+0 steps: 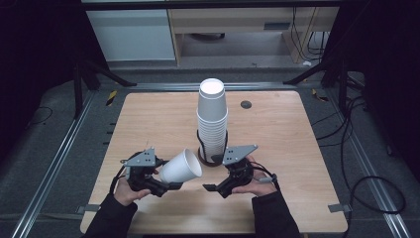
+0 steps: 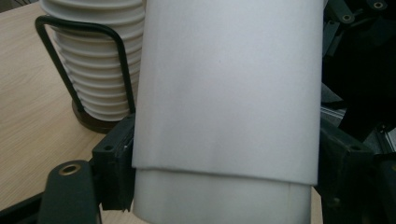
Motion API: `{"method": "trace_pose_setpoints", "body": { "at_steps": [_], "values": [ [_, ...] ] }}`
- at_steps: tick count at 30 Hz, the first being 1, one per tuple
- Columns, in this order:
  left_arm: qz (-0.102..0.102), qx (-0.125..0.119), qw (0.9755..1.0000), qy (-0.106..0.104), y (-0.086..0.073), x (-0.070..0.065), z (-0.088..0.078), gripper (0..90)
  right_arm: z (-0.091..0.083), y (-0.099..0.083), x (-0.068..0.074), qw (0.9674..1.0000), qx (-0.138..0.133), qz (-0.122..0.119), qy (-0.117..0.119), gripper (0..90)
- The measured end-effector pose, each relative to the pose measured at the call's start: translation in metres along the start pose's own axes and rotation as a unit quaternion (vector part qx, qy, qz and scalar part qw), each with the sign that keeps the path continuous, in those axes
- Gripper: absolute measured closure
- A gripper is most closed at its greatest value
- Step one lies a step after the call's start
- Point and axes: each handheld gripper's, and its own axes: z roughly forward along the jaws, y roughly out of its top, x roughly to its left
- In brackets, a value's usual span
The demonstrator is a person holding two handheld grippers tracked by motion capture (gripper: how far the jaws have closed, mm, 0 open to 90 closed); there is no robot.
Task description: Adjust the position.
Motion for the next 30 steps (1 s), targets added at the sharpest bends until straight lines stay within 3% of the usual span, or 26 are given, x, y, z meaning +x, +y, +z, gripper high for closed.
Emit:
{"method": "trace_pose_setpoints", "body": {
  "at_steps": [11,20,30],
  "values": [
    [0.01,0.005,0.9999,-0.008,0.001,-0.008,0.013,21.8,0.006,-0.003,0.004,0.9983,-0.045,0.018,0.031,4.3],
    [0.022,0.007,0.9996,-0.013,0.005,-0.015,0.016,21.8,0.016,0.002,0.002,0.9962,-0.065,0.03,0.049,3.7],
    [0.031,0.017,0.9993,-0.015,0.005,-0.016,0.017,21.8,0.029,0.007,0.001,0.9939,-0.068,0.037,0.079,3.9]
  ]
}}
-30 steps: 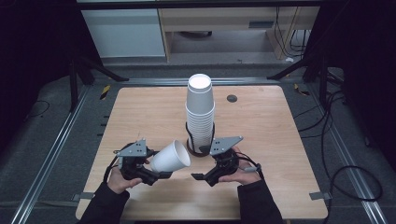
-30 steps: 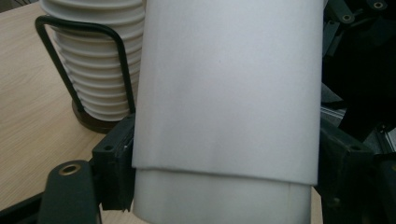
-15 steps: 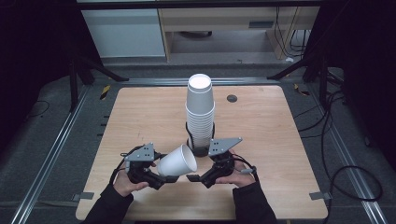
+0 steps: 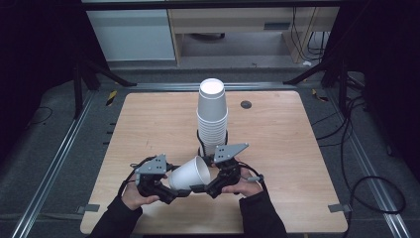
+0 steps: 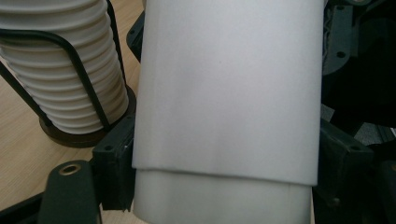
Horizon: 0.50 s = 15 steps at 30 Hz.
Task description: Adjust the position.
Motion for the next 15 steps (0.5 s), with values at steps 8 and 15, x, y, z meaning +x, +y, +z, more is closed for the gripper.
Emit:
{"method": "trace_pose_setpoints", "body": {
  "at_steps": [8,15],
  "values": [
    [0.0,0.003,1.0,-0.002,-0.0005,0.0009,0.0004,21.8,0.0008,-0.0014,-0.0027,0.9999,0.002,0.009,0.012,5.7],
    [-0.001,0.002,1.0,0.002,0.0001,0.0015,-0.0003,20.8,0.0004,-0.0013,-0.0038,0.9998,-0.004,0.012,0.014,7.1]
  ]
}}
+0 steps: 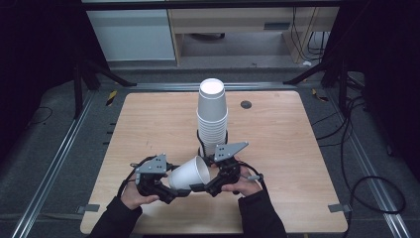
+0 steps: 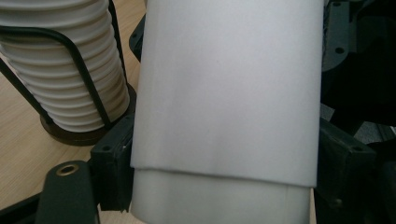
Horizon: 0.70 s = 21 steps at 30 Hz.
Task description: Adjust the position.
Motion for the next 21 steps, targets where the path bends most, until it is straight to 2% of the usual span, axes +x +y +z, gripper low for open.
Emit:
{"method": "trace_pose_setpoints", "body": {
  "at_steps": [5,15,21],
  "values": [
    [0.001,0.004,0.9999,0.012,0.001,-0.001,-0.002,18.8,-0.002,0.002,0.0,1.0,-0.002,-0.004,-0.003,7.6],
    [-0.006,-0.003,0.9997,0.022,0.001,0.001,-0.007,18.1,-0.012,0.011,-0.001,0.9996,0.001,-0.016,-0.021,7.8],
    [-0.014,0.008,0.9993,0.034,0.0,0.004,-0.009,15.5,-0.016,0.023,-0.004,0.9984,0.024,-0.033,-0.039,7.8]
  ]
}}
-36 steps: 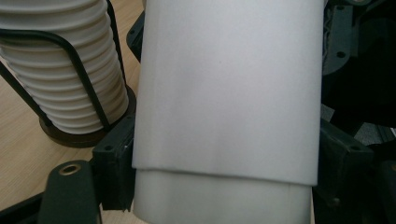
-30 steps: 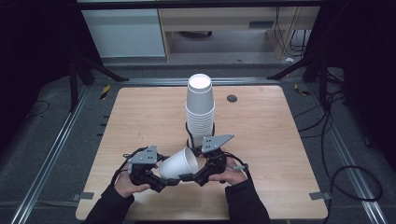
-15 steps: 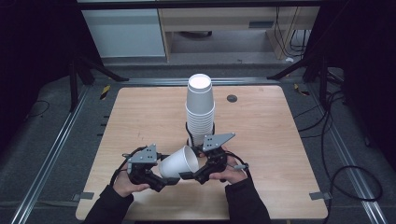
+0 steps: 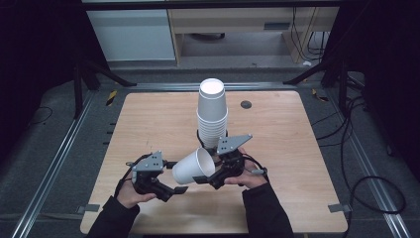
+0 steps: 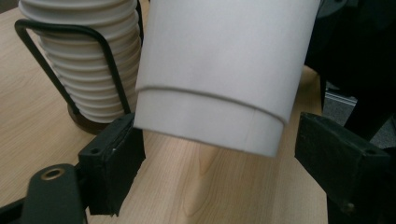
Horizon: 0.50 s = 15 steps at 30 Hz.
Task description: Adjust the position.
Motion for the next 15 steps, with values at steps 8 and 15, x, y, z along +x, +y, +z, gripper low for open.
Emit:
{"method": "trace_pose_setpoints", "body": {
  "at_steps": [8,15],
  "values": [
    [-0.008,0.026,0.9994,0.02,-0.005,0.007,-0.002,13.5,-0.002,0.022,-0.004,0.9983,0.048,-0.028,-0.019,7.8],
    [-0.006,0.041,0.9985,0.036,-0.008,0.01,-0.001,12.3,0.011,0.033,-0.006,0.9918,0.113,-0.053,-0.027,7.7]
  ]
}}
